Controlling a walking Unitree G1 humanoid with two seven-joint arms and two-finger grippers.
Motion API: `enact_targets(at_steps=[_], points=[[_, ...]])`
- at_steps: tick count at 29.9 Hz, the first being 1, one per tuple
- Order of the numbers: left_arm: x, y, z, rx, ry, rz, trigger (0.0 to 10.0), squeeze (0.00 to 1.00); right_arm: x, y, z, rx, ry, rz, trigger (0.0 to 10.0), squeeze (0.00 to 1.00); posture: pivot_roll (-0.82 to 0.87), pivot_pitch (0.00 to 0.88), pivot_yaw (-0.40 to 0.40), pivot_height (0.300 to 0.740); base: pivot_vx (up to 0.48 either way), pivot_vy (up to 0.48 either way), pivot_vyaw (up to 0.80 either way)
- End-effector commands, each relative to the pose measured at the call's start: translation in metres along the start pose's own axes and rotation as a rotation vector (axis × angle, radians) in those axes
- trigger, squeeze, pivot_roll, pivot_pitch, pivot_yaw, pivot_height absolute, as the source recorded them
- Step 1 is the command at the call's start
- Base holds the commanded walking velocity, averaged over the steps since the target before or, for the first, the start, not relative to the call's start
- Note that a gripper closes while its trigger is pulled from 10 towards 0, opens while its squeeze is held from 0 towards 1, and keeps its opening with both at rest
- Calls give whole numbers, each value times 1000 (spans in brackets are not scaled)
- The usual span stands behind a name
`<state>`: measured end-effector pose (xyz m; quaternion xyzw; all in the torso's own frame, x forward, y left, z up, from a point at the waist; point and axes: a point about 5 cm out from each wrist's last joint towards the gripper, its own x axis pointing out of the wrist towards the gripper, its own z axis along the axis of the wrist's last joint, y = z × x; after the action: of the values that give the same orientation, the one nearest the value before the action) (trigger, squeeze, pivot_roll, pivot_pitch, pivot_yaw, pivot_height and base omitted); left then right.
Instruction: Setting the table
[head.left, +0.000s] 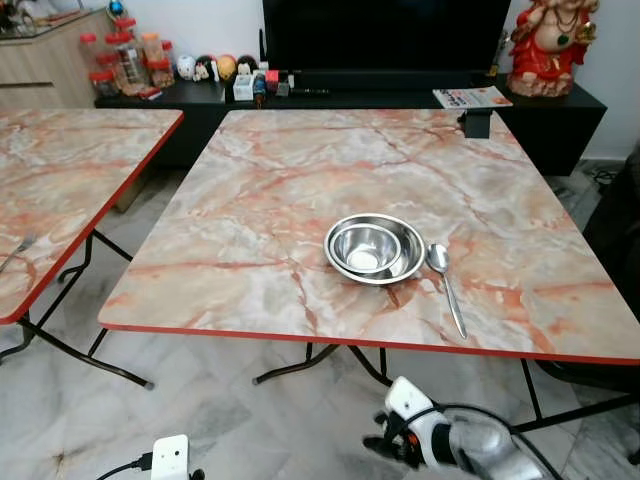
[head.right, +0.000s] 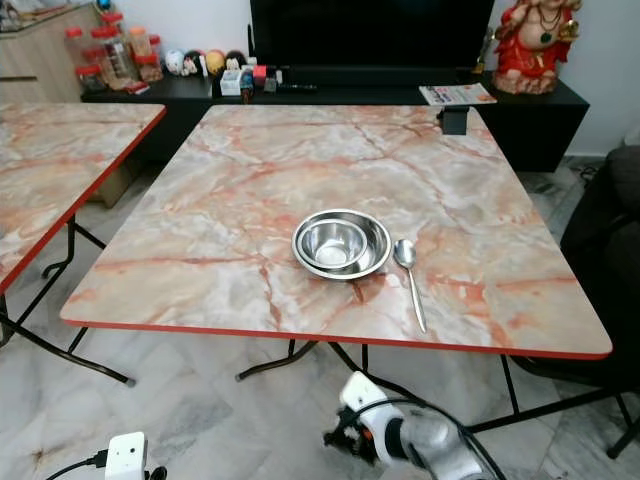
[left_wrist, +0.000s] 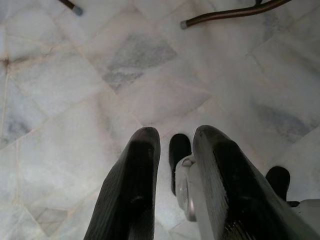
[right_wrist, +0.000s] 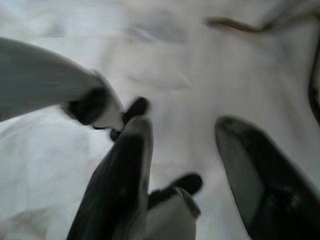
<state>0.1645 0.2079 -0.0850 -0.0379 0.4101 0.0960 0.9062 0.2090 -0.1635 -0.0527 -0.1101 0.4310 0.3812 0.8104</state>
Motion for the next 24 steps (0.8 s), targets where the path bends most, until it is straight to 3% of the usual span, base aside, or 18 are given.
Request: enact_targets(at_steps=[1, 2, 5, 7, 8, 10, 11, 13, 17, 20, 22, 24], points=[[0, 3, -1, 2, 16, 7, 10000, 0, 2, -6, -6, 49, 54, -108, 10000, 0, -40, 0, 35, 732, 0, 0, 0], [0, 3, -1, 2, 16, 7, 10000, 0, 2, -6, -6, 49, 54, -108, 10000, 0, -40, 0, 35, 732, 0, 0, 0], [0, 3, -1, 12, 24, 5, 10000, 0, 1, -15, -16, 153, 83, -305, 10000, 0, -40, 0, 39, 732, 0, 0, 0], [0, 2, -2, 22, 34, 0, 10000, 0, -4, -25, -22, 336, 38, -505, 10000, 0, -43, 0, 39, 732, 0, 0, 0], [0, 2, -2, 22, 34, 0, 10000, 0, -4, -25, -22, 336, 38, -505, 10000, 0, -43, 0, 39, 732, 0, 0, 0], [1, 1, -2, 23, 40, -4, 10000, 0, -8, -29, -26, 438, -18, -602, 10000, 0, -42, 0, 41, 732, 0, 0, 0], [1, 1, -2, 23, 40, -4, 10000, 0, -8, -29, -26, 438, -18, -602, 10000, 0, -42, 0, 41, 732, 0, 0, 0], [1, -1, 0, 14, 29, -10, 10000, 0, -10, -23, -43, 547, -5, -661, 10000, 0, -50, 0, 45, 732, 0, 0, 0], [2, -3, 3, 13, 18, -16, 10000, 0, -8, -15, -55, 603, 40, -677, 10000, 0, -47, 0, 45, 732, 0, 0, 0], [2, -3, 3, 13, 19, -16, 10000, 0, -8, -15, -54, 606, 42, -686, 10000, 0, -47, 0, 45, 732, 0, 0, 0], [3, -2, 6, 24, 21, -12, 10000, 0, -2, -11, -48, 660, 4, -676, 10000, 0, -44, 0, 48, 732, 0, 0, 0], [4, -1, 8, 35, 28, -3, 10000, 0, 4, -6, -41, 628, -4, -650, 10000, 0, -42, 0, 43, 732, 0, 0, 0]])
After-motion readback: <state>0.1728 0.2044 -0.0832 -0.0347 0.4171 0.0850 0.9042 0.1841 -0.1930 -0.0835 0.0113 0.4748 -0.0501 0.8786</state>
